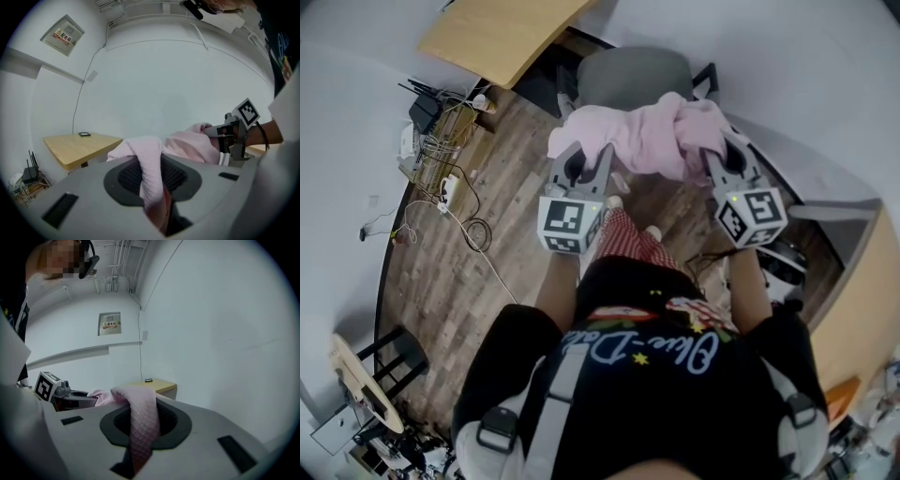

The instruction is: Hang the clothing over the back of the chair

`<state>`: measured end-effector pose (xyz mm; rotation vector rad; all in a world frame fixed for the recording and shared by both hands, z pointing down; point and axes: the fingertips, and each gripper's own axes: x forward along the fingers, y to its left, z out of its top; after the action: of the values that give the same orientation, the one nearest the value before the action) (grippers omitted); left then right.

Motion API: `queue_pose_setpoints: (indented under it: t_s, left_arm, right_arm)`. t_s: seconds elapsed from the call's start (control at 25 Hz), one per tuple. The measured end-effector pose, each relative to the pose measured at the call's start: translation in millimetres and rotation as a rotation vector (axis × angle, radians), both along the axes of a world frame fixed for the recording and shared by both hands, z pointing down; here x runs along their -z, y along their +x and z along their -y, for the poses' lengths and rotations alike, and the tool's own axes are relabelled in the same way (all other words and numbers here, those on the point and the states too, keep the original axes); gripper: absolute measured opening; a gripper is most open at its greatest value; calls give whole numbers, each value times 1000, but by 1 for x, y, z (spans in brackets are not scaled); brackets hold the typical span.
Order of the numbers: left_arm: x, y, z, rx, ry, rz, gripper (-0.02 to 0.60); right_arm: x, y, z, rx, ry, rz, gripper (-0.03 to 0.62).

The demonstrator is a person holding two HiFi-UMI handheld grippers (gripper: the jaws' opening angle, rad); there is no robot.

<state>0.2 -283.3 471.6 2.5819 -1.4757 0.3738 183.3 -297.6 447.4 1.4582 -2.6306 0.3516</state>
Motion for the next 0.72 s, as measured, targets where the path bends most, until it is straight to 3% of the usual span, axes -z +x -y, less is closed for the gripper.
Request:
queue_pose_setpoints:
  t_s: [0.32,0.72]
  left_arm:
    - [-39,-10,-9,53,-129,-44,78]
    - [-65,-23,-10,81,-221,-20,94]
  right_arm:
    - [-32,-5,-11,11,-42,-23,38]
    - [-69,-11,-10,-12,-115,-78,37]
